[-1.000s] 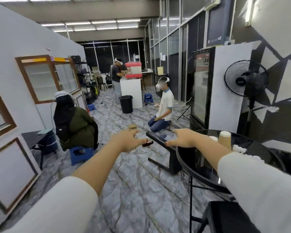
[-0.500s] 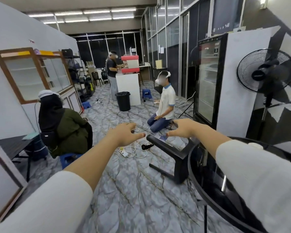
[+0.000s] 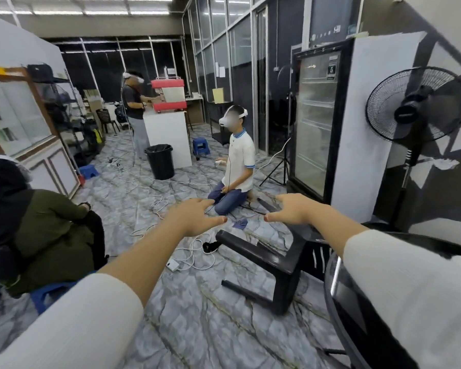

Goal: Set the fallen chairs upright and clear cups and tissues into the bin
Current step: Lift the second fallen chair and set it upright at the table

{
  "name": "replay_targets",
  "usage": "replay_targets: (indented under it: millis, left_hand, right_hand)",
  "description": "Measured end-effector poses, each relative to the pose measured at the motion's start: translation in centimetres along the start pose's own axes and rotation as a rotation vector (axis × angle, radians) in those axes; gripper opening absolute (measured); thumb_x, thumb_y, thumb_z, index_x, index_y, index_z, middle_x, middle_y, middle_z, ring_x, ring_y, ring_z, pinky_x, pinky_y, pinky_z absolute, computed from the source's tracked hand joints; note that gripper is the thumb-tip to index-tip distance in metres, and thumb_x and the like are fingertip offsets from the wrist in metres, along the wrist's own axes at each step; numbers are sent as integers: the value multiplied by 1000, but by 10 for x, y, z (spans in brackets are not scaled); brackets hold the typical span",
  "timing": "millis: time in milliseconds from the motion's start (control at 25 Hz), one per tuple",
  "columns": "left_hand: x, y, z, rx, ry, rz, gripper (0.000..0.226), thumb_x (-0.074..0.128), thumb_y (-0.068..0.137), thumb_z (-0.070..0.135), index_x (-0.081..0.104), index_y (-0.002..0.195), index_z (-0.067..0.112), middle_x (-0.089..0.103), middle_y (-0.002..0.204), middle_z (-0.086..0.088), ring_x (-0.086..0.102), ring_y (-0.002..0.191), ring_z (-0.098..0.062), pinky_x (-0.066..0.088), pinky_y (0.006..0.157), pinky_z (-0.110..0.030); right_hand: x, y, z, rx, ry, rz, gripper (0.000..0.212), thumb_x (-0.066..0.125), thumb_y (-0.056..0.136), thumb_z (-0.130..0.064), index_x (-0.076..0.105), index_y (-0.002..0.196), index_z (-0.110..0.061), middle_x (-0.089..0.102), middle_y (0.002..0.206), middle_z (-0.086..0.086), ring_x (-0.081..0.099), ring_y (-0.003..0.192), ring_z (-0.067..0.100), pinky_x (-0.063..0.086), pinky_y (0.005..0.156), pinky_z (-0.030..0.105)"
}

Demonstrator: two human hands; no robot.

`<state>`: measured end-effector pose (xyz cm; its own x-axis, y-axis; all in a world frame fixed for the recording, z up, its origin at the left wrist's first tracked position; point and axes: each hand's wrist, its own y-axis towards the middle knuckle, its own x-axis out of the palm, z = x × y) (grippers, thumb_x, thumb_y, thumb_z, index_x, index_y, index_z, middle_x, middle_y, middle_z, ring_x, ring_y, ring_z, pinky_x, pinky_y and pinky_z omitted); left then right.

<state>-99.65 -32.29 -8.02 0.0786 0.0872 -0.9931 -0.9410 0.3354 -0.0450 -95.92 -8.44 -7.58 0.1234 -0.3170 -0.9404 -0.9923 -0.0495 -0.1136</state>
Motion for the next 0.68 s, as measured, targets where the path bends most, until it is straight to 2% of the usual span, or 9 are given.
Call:
replay_targets:
  millis: [120,200,360,560,680]
  left_hand:
    - [-18,65,-28,148,-14,4,65,42,90,56,35,140,16,39,146,-14,39,131,-31,35,106,-42]
    - [-24,106,-47,233,12,-10,61,42,91,53,39,137,13,44,142,-16,41,128,-31,37,103,-41]
    - [-16,179,-89,290,-26,-52,68,44,88,57,34,142,18,35,148,-13,37,132,-31,34,106,-43]
    - [7,278,-120,349,-22,-124,80,39,79,71,30,143,24,31,152,-8,32,136,-29,31,109,-51]
    - [17,339,-123,383,-51,-150,77,42,83,66,27,144,23,26,154,-5,26,140,-27,27,112,-50]
  right_hand:
    - [2,63,-12,73,18,8,76,55,86,-50,24,145,-13,36,149,15,38,133,30,34,105,35]
    - [4,101,-19,138,34,22,76,54,86,-50,25,144,-10,33,150,15,35,135,31,32,108,36]
    - [14,159,-20,247,91,6,84,53,86,-53,18,147,-5,21,156,12,24,142,27,25,113,35]
    - [30,236,0,342,125,5,83,53,87,-52,18,147,-7,21,156,11,24,142,28,25,113,35]
    - [32,287,25,409,128,1,84,51,86,-55,18,147,-8,21,156,10,24,142,27,25,113,36]
